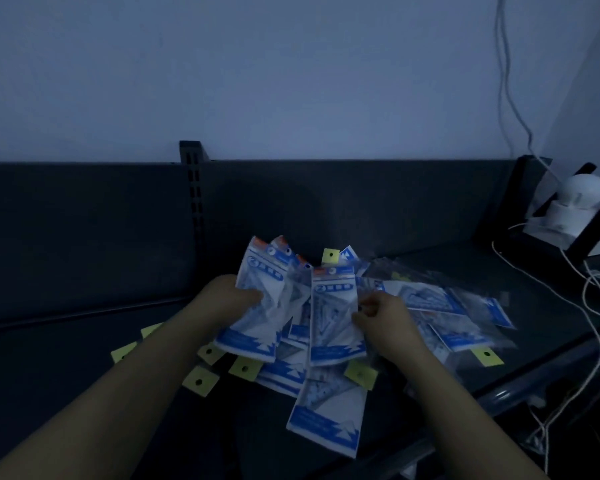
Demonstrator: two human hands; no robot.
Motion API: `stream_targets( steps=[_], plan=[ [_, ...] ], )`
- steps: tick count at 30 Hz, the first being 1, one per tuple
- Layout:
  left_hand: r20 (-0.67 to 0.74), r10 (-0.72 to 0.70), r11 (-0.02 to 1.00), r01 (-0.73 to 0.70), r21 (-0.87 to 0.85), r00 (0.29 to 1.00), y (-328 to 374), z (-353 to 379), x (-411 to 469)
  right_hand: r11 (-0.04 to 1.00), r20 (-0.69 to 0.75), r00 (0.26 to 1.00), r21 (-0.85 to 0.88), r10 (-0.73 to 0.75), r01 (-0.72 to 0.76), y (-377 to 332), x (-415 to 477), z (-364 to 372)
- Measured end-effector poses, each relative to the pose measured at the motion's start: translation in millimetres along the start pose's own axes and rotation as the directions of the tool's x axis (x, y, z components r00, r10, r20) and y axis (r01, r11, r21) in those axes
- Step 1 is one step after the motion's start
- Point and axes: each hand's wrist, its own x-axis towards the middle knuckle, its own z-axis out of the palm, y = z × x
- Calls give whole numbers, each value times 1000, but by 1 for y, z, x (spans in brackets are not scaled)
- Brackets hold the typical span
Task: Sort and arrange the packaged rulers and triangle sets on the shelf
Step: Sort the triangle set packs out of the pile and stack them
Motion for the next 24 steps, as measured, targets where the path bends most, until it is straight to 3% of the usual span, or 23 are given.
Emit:
stream_targets(
  steps=[3, 7, 9, 12, 14, 17, 19, 24],
  plan=[
    [16, -26, 1000, 26, -5, 1000, -5, 10, -6, 992, 65, 991, -46, -113, 117, -2, -6, 2],
    [-10, 64, 987, -62, 149, 998, -14, 22, -10, 932, -102, 969, -315, -223, 181, 9, 1, -11],
    [-30, 99, 986, -94, 138, 995, -16, 25, -11, 887, -112, 974, -443, -197, 129, 23, 11, -25],
    [-57, 156, 977, -145, 154, 986, -18, 31, -14, 839, -52, 998, -544, -45, 9, 40, 18, -38],
    [-69, 193, 972, -181, 150, 979, -20, 34, -16, 806, -16, 999, -591, -38, 21, 42, 14, -37],
    [-92, 197, 975, -186, 119, 976, -24, 35, -16, 797, 18, 989, -590, -150, 132, 32, 5, -34],
    [-110, 192, 978, -181, 100, 975, -26, 34, -14, 853, 34, 981, -489, -192, 184, 27, 4, -37],
    [-114, 187, 982, -180, 64, 976, -30, 35, -14, 854, 154, 987, -507, -43, 116, 27, 7, -50]
  ],
)
